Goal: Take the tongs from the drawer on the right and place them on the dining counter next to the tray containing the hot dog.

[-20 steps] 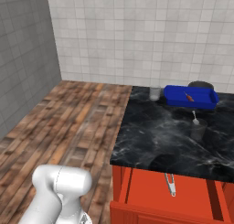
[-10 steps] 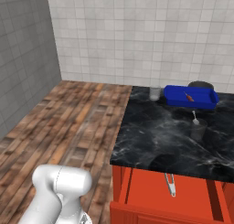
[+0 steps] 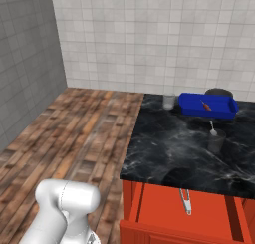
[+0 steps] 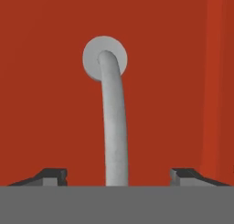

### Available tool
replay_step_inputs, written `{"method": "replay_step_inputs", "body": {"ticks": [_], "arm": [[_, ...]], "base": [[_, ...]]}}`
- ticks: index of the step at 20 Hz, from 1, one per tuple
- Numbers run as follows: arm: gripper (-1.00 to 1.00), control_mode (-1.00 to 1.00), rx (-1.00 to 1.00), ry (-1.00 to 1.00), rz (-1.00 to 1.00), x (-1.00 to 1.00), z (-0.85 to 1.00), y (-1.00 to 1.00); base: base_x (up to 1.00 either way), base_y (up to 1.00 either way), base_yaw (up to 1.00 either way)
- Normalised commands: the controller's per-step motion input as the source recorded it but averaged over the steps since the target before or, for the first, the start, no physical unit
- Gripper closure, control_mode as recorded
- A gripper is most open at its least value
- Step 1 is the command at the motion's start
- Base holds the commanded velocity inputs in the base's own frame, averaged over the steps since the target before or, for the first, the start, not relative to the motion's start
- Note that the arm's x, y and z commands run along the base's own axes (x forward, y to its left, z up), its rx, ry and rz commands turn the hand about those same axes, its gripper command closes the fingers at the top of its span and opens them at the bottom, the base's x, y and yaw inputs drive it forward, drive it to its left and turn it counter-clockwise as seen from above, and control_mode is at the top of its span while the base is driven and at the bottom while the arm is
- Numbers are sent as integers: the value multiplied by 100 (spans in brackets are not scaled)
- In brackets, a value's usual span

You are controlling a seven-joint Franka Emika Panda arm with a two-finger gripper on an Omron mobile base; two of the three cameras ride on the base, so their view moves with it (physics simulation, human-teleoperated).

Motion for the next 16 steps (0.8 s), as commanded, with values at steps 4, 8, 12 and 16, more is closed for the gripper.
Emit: {"method": "replay_step_inputs", "body": {"ticks": [4,8,12,16], "arm": [[-100,-100,0,0,0,-3,0,0],[-100,-100,0,0,0,-21,0,0],[-100,-100,-1,0,0,-33,0,0],[-100,-100,-3,0,0,-36,0,0]], "base": [[0,0,0],[0,0,0],[0,0,0],[0,0,0]]}}
